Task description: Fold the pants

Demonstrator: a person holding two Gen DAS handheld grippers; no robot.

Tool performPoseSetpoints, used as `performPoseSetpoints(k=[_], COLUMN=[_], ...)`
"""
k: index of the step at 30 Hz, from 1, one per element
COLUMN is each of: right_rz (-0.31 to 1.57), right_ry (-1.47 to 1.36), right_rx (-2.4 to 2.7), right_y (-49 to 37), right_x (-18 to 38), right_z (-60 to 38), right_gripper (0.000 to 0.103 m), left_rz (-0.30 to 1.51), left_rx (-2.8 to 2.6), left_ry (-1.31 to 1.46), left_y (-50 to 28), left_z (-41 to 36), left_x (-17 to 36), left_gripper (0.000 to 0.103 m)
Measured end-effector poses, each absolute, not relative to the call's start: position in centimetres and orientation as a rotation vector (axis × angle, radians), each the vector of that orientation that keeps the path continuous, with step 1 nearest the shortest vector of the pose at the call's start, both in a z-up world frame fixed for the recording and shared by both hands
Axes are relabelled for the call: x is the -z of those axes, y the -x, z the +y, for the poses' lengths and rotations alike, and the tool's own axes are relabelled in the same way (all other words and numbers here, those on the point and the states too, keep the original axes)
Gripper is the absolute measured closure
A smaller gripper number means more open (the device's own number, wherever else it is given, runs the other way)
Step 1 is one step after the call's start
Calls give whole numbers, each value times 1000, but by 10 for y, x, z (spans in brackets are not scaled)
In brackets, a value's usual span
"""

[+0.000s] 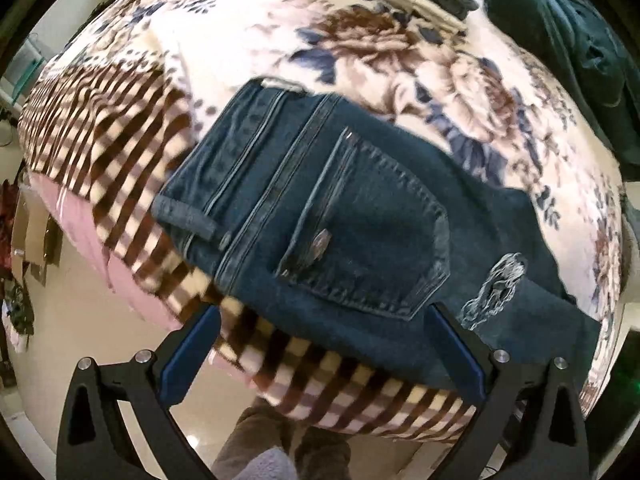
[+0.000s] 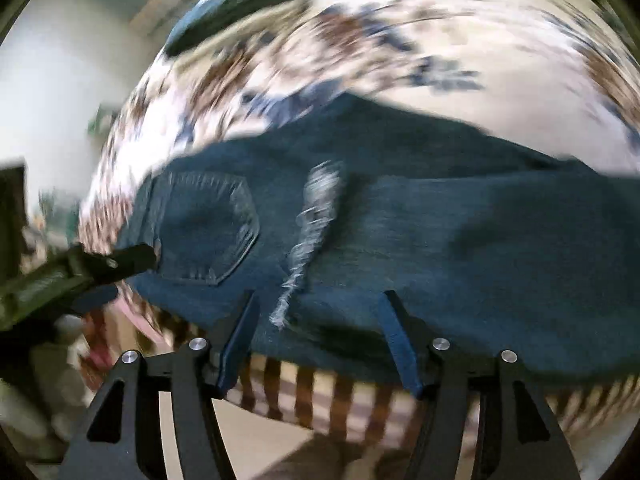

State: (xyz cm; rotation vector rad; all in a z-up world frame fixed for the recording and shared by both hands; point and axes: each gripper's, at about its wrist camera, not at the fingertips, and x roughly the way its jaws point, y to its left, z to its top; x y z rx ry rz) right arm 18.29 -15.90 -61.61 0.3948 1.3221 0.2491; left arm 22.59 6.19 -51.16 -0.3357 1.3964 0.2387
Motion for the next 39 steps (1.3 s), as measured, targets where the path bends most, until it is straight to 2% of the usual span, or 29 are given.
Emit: performPoseSetpoints(k=[6, 9, 12, 14, 17, 18, 22, 28, 31, 33, 34, 35, 36, 37, 39], right_rz=[1266, 1255, 1315, 1339, 1376, 1377, 1353, 1397, 1451, 1480, 1490, 1495, 1497, 1502, 1508], right_ry=[-580, -684, -707, -741, -599, -570, -568, -546, -535, -525, -518, -507, -492, -472, -446], right_rx=[111, 270, 432, 412, 395, 396, 318, 172, 134, 131, 131, 133, 134, 136, 137], right_y=[-162, -159, -153, -156, -169, -170, -171, -176, -182, -187, -192, -197, -199, -203, -207], right_x=[601, 624, 663, 680, 666, 661, 633, 624, 633, 639, 641, 642, 643, 644, 647], right_z=[-279, -354, -412, -426, -417, -412, -377, -293, -260, -244, -235, -231, -227, -223, -217], right_gripper=[38, 38, 44, 48, 46, 41, 30, 28, 28, 28, 28, 28, 28, 28, 28], left_rz=[1353, 1359, 1378, 1416, 1424, 1420, 1386, 1258, 1225, 1247, 1246, 1218, 1196, 1172, 1064], left_rx=[-94, 19, 86, 74, 63, 67, 50, -172, -361, -431, -441, -439, -430, -403, -369], left_ry=[312, 266, 150, 90, 56, 54, 178, 433, 562, 645, 703, 748, 761, 775, 786], left_y=[-257, -278, -292, -298, -302, -302, -285, -227, -203, -199, -199, -200, -203, -207, -211], left_z=[18, -24, -65, -78, -80, -80, -49, 61, 121, 151, 164, 175, 177, 182, 182], left_x=[511, 527, 555, 581, 598, 597, 567, 507, 510, 530, 541, 550, 554, 556, 536], left_gripper=[0, 0, 0, 0, 0, 0, 0, 0, 0, 1, 11, 27, 85, 90, 92])
